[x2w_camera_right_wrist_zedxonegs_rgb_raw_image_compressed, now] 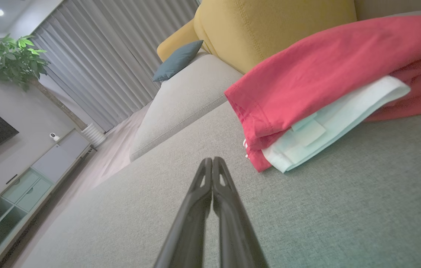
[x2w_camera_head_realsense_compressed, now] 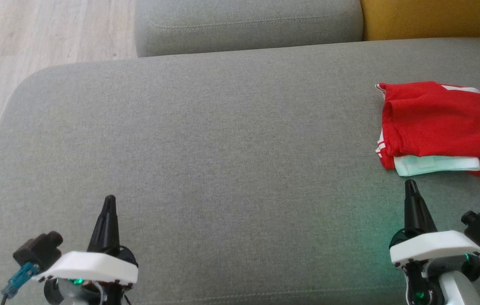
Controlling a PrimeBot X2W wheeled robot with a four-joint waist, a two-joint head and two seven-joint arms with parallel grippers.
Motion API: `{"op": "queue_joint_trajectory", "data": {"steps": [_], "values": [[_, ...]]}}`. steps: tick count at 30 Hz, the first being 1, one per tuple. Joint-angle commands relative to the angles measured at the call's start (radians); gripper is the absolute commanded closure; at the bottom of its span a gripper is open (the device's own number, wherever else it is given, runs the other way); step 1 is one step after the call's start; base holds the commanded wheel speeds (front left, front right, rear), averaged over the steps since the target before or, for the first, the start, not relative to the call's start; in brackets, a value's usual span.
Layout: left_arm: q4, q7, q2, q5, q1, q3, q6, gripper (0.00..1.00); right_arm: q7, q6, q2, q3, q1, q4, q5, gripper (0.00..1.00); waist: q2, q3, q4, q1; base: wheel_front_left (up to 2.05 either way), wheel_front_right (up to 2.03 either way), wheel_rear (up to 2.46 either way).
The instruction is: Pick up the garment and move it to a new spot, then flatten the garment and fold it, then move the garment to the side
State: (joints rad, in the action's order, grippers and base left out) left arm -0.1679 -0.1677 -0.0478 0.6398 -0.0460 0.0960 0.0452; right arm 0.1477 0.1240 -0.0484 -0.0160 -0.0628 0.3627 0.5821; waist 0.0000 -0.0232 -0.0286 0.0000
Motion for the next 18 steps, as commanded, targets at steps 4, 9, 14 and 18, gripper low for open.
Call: {"op": "queue_joint_trajectory", "data": {"steps": [4, 9, 14, 18], "values": [[0.023, 0.011, -0.017, 0.058, 0.058, -0.024, 0.010, 1.00, -0.012, 0.002, -0.010, 0.005, -0.045, -0.042, 0.062, 1.00, 0.0000, 0.001, 0.001, 0.0000, 0.00, 0.00, 0.00], [0.018, 0.024, -0.019, 0.116, 0.063, -0.031, 0.014, 1.00, -0.026, 0.003, -0.010, 0.012, -0.044, -0.046, 0.120, 1.00, 0.0000, 0.002, 0.003, 0.0000, 0.00, 0.00, 0.00], [0.012, 0.038, -0.020, 0.173, 0.069, -0.039, 0.019, 1.00, -0.040, 0.003, -0.010, 0.018, -0.044, -0.051, 0.179, 1.00, 0.0000, 0.003, 0.005, 0.0000, 0.00, 0.00, 0.00], [0.007, 0.049, -0.021, 0.219, 0.073, -0.045, 0.023, 1.00, -0.052, 0.003, -0.011, 0.023, -0.044, -0.055, 0.226, 1.00, 0.0000, 0.004, 0.006, 0.0000, 0.00, 0.00, 0.00]]}}
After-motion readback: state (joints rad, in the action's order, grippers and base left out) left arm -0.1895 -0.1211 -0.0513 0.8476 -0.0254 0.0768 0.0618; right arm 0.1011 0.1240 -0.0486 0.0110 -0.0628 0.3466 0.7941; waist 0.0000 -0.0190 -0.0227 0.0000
